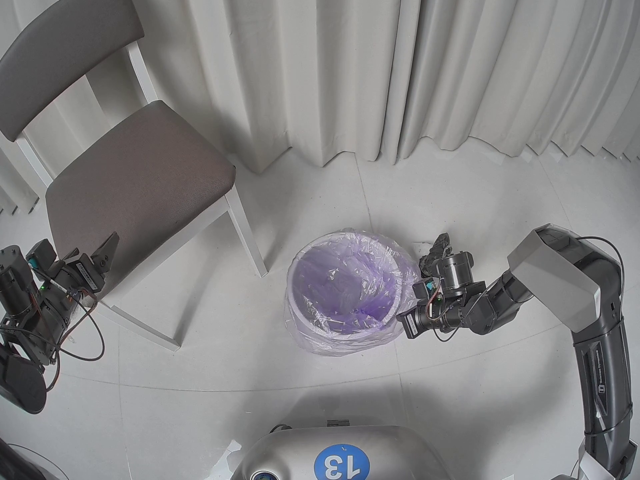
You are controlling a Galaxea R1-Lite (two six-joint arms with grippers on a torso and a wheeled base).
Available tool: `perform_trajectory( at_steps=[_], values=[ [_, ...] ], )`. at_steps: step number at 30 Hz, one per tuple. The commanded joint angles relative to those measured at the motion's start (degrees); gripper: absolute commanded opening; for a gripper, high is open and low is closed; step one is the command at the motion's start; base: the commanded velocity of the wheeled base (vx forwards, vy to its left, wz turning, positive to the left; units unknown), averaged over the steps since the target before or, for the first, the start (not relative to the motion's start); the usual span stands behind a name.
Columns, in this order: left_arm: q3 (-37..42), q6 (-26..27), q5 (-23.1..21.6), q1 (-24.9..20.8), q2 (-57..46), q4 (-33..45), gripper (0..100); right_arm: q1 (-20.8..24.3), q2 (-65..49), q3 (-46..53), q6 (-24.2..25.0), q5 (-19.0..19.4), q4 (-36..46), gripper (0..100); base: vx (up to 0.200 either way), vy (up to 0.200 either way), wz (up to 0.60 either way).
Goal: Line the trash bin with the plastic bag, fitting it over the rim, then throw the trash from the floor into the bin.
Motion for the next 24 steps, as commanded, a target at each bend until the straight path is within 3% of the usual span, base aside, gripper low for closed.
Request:
perform_trajectory(
  at_steps=[1, 11, 17, 18, 24],
  values=[
    [0.56, -0.06, 0.07, 0.08, 0.59, -0.01, 100, -0.02, -1.9, 1.61, -0.98, -0.01, -0.36, 0, 0.0, 0.0, 0.0],
    [0.65, 0.2, 0.86, 0.17, -2.22, 0.34, 100, 1.73, -16.14, 13.3, -6.69, 0.08, -0.71, 0, 0.0, 0.0, 0.0],
    [0.92, 0.12, 0.95, 1.84, -1.87, 0.25, 100, 2.61, -18.77, 16.64, -10.03, 1.75, -0.8, 0, 0.0, 0.0, 0.0],
    [1.27, 0.12, 0.95, 2.19, -1.7, 0.08, 100, 2.7, -18.69, 16.99, -11.17, 2.63, -0.89, 100, 0.0, 0.0, 0.0],
    [1.88, 0.12, 0.86, 2.37, -1.43, 0.08, 100, 6.31, -16.84, 17.25, -9.06, 6.06, -5.37, 100, 0.0, 0.0, 0.0]
  ],
)
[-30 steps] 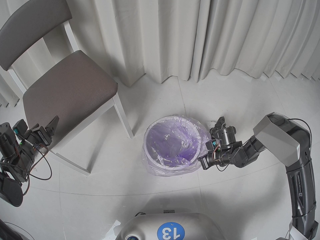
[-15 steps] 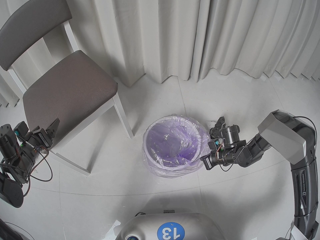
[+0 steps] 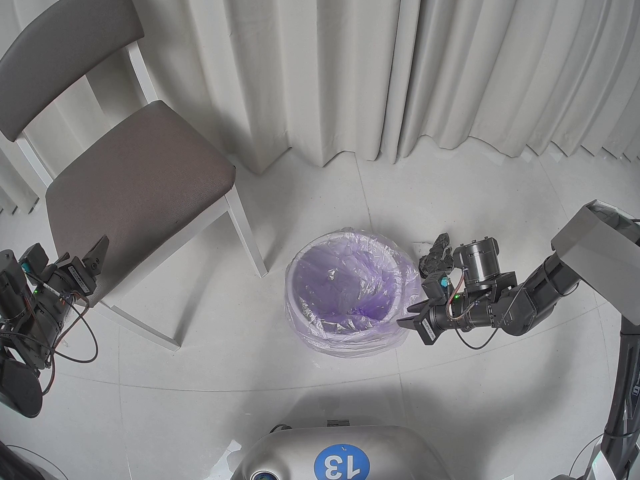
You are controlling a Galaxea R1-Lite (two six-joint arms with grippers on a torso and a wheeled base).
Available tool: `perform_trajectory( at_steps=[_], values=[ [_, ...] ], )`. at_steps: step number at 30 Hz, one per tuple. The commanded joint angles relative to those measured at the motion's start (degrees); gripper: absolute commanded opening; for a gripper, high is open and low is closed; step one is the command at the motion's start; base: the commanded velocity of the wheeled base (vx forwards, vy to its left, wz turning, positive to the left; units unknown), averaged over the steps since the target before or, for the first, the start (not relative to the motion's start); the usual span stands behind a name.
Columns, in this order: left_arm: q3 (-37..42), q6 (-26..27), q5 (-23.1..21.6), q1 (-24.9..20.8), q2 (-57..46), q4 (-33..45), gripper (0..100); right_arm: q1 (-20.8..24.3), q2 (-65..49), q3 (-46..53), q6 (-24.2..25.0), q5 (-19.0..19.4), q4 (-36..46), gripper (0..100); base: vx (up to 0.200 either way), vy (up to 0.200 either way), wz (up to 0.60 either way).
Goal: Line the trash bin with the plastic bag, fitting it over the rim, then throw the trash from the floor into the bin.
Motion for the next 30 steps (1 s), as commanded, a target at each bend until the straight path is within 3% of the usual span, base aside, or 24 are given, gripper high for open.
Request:
perform_trajectory(
  at_steps=[1, 9, 13, 18, 23, 24, 30],
  values=[
    [0.17, 0.01, -0.13, 0.22, 0.14, -0.08, 100, 3.49, 1.43, 0.71, 2.89, 2.21, -4.4, 100, 0.0, 0.0, 0.0],
    [0.52, -0.08, -0.13, 0.05, 0.32, -0.08, 100, 6.48, 9.95, -0.25, 10.28, 2.56, -16.09, 100, 0.0, 0.0, 0.0],
    [1.05, -0.08, -0.13, 0.05, 0.32, -0.08, 100, 6.39, 13.29, -2.63, 10.89, 2.47, -17.23, 100, 0.0, 0.0, 0.0],
    [0.79, 0.01, -0.13, 0.05, 0.32, -0.08, 100, 6.56, 14.87, -4.91, 16.34, 2.65, -17.4, 100, 0.0, 0.0, 0.0],
    [0.61, 0.01, -0.13, 0.05, 0.32, -0.08, 100, 6.56, 14.78, -5.09, 17.04, 2.82, -17.93, 100, 0.0, 0.0, 0.0],
    [0.7, 0.01, -0.13, 0.05, 0.32, -0.08, 100, 6.56, 14.78, -5.0, 17.04, 2.91, -18.2, 0, 0.0, 0.0, 0.0],
    [0.96, 0.01, -0.13, 0.05, 0.14, -0.08, 100, 6.65, 14.78, -4.56, 16.96, 2.91, -19.51, 0, 0.0, 0.0, 0.0]
  ],
)
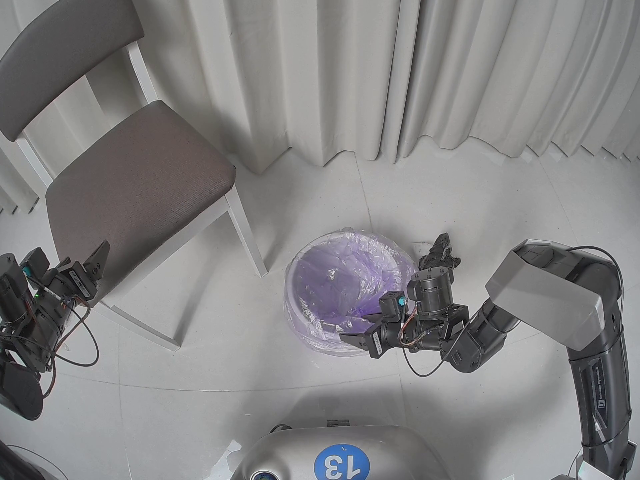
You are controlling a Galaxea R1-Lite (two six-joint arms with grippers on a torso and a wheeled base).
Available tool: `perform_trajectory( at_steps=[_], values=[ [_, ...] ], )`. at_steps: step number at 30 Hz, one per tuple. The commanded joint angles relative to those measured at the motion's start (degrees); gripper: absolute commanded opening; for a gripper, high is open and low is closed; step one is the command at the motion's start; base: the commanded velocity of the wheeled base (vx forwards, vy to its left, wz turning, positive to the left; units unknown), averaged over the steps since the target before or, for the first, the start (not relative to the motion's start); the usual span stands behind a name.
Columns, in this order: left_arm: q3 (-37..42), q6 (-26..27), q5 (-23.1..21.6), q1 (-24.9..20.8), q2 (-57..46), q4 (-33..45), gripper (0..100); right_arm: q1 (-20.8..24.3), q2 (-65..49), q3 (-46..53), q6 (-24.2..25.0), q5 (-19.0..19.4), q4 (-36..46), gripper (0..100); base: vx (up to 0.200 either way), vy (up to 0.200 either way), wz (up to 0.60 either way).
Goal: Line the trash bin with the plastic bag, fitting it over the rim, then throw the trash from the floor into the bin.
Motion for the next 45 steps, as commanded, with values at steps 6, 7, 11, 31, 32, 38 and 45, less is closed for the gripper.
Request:
perform_trajectory(
  at_steps=[6, 7, 11, 31, 32, 38, 45],
  values=[
    [0.16, -0.02, 0.01, 0.04, -0.32, -0.02, 100, 0.07, 0.15, 0.53, -0.41, 0.03, -0.16, 0, 0.0, 0.0, 0.0],
    [0.16, -0.02, 0.01, 0.04, -0.41, -0.02, 100, 0.07, -0.11, 0.97, -0.59, -0.05, -0.16, 0, 0.0, 0.0, 0.0],
    [0.33, -0.02, 0.01, 0.12, -0.49, -0.02, 100, 0.77, -1.17, 3.52, -1.47, 0.03, -0.16, 0, 0.0, 0.0, 0.0],
    [0.69, -0.02, 0.01, 0.21, -0.14, -0.11, 100, -0.55, 2.7, 1.24, -7.36, -0.23, 4.59, 0, 0.0, 0.0, 0.0],
    [0.69, -0.02, 0.01, 0.21, -0.06, -0.11, 100, -1.07, 3.23, 0.36, -7.36, -0.49, 5.29, 0, 0.0, 0.0, 0.0],
    [0.51, -0.02, 0.01, 0.21, 0.47, -0.11, 100, -2.83, 4.72, -2.9, -7.01, -0.76, 7.31, 0, 0.0, 0.0, 0.0],
    [0.69, -0.11, -0.08, 0.21, 0.65, -0.11, 100, -2.92, 4.81, -3.16, -7.01, -0.76, 7.22, 0, 0.0, 0.0, 0.0]
  ],
)
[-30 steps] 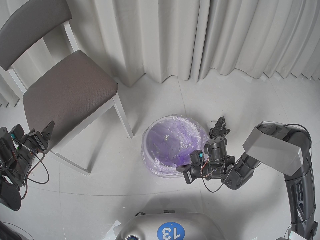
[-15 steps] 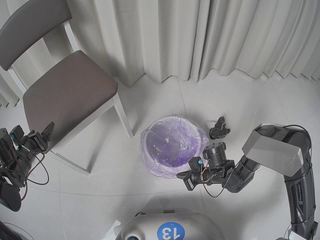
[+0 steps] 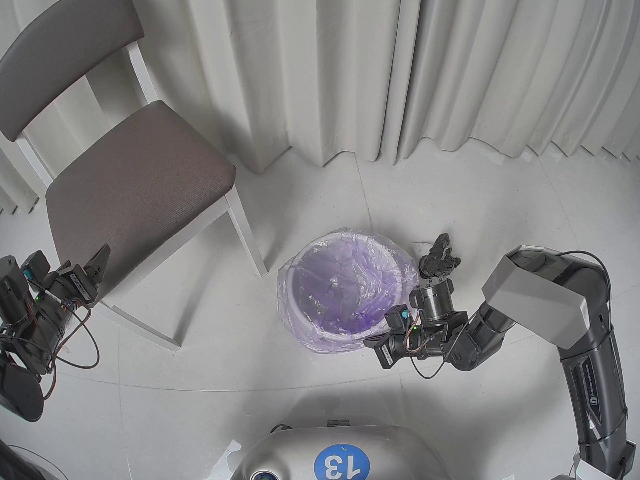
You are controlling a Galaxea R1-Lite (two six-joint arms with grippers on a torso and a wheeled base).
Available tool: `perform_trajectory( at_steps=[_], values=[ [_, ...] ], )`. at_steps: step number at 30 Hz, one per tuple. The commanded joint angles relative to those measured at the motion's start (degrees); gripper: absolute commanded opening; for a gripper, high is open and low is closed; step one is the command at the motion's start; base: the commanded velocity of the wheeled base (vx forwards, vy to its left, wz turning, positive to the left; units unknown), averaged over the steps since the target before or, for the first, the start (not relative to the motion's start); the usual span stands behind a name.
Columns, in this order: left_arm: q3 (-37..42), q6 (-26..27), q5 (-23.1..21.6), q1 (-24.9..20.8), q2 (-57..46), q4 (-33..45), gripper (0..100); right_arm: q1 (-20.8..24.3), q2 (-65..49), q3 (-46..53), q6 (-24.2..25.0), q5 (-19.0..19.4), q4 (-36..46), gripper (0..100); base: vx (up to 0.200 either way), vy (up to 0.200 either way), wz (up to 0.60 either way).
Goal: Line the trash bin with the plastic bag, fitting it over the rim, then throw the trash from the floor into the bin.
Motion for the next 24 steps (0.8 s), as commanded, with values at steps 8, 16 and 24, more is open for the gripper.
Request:
perform_trajectory(
  at_steps=[8, 16, 24],
  values=[
    [0.14, -0.03, -0.04, 0.02, -0.47, -0.1, 100, -0.12, 0.53, 0.03, 0.03, 0.01, -0.27, 100, 0.0, 0.0, 0.0],
    [-0.48, 0.14, 0.04, -0.42, -1.61, -0.01, 100, -0.12, -0.52, 2.05, -0.5, 0.1, 1.67, 100, 0.0, 0.0, 0.0],
    [-0.13, 0.23, -0.57, -1.39, -2.76, 0.08, 100, -0.2, -2.63, 3.37, -0.58, 0.1, 2.9, 100, 0.0, 0.0, 0.0]
  ],
)
